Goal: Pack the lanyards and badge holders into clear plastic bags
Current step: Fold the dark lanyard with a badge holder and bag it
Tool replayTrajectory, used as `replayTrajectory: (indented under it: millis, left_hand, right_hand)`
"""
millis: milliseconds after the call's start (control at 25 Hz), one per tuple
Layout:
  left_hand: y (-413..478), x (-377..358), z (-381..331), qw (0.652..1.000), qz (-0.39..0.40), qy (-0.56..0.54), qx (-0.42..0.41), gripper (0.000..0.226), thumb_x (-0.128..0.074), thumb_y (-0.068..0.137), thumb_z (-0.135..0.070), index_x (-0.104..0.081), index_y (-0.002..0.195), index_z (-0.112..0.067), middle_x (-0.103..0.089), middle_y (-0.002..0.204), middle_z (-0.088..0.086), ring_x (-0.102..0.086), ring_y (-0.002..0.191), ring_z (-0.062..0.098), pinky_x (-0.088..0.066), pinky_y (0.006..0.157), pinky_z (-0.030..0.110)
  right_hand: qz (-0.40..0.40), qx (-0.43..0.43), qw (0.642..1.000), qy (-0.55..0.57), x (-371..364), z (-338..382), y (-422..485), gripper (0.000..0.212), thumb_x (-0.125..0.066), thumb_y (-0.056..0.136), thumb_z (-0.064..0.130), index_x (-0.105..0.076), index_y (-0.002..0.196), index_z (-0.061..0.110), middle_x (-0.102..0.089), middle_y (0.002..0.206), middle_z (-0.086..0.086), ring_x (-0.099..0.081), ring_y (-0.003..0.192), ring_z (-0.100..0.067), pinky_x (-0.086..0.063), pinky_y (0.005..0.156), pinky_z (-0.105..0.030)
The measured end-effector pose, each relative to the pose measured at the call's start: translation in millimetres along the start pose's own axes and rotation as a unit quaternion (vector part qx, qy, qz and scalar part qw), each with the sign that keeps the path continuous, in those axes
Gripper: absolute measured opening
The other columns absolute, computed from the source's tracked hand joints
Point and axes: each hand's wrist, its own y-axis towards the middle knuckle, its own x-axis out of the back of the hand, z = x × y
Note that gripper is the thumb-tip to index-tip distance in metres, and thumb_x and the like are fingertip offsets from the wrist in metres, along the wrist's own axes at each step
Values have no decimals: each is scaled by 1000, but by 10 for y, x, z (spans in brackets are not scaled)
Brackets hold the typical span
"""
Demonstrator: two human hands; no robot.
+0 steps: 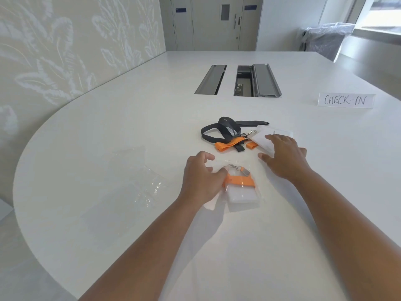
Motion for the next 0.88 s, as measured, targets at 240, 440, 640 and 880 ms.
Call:
replayTrajectory:
  millis: [240,440,640,880]
  left_hand:
    - [-17,-115,3,997,74,11,-35,25,-72,84,-33,-66,106,-24,-58,121,-12,-52,114,5,-42,92,25]
    - [52,-85,25,994,6,-94,-50,19,-71,86,-34,-71,101,-22,-66,121,-11,-58,113,4,-45,92,16]
    - [38,32,-123,943,51,-327,32,30,-67,91,-33,-70,108,-8,-73,110,11,-69,107,22,-57,92,39]
    - [-45,151,-202,940,-37,-320,-113,12,-58,98,-17,-70,101,-15,-75,92,0,-73,88,17,-60,70,34]
  right_hand:
    - [-35,-10,997,-62,-60,-18,94,29,-49,99,25,-56,124,13,-66,116,-16,-61,102,-39,-47,74,-38]
    - [-166,22,985,48,58,92,21,25,-44,91,1,-45,68,10,-46,54,-9,-40,57,-37,-27,45,-31]
    - [-101,-21,724,682,261,637,-380,20,-55,99,7,-70,113,5,-74,94,-11,-70,84,-24,-61,81,-40]
    - [13,77,720,689,258,981,-758,15,-64,93,10,-69,107,10,-79,94,-6,-73,92,-23,-59,84,-35]
